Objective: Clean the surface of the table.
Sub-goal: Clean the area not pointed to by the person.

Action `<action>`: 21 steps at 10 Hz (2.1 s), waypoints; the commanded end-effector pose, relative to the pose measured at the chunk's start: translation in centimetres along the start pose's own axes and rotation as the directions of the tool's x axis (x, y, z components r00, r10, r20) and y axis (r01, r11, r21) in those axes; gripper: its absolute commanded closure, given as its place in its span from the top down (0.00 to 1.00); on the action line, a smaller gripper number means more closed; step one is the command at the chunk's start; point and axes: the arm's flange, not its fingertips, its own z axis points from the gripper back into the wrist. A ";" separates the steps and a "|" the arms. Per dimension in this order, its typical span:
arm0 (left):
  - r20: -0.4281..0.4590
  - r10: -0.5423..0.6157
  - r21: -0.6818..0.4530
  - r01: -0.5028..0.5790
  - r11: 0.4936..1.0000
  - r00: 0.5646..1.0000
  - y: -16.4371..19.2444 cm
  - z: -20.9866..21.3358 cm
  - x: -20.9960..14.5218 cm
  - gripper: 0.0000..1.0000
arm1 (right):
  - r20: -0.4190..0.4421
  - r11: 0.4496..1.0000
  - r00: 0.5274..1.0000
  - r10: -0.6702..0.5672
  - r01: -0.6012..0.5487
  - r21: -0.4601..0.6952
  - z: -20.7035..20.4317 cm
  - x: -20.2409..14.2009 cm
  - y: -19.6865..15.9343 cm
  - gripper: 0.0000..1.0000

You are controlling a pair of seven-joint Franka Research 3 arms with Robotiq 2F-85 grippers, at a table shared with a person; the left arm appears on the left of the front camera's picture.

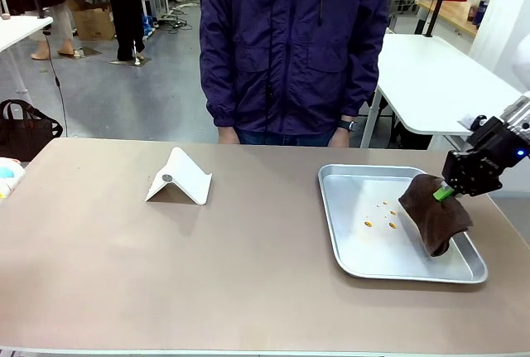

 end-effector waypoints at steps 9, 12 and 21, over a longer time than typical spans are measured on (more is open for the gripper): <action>0.002 0.002 -0.017 -0.002 1.000 1.000 -0.5 0.4 -0.1 0.10 | 0.021 0.979 0.999 -0.029 0.024 0.203 -9.2 4.4 4.0 0.11; 0.002 0.002 -0.017 -0.002 1.000 1.000 -0.5 0.4 -0.1 0.10 | -0.030 0.967 0.998 0.051 -0.042 0.251 -11.3 4.5 6.6 0.11; 0.002 0.002 -0.017 -0.002 1.000 1.000 -0.5 0.4 -0.1 0.10 | -0.063 0.980 0.980 0.191 -0.194 -0.048 -13.5 3.0 8.3 0.11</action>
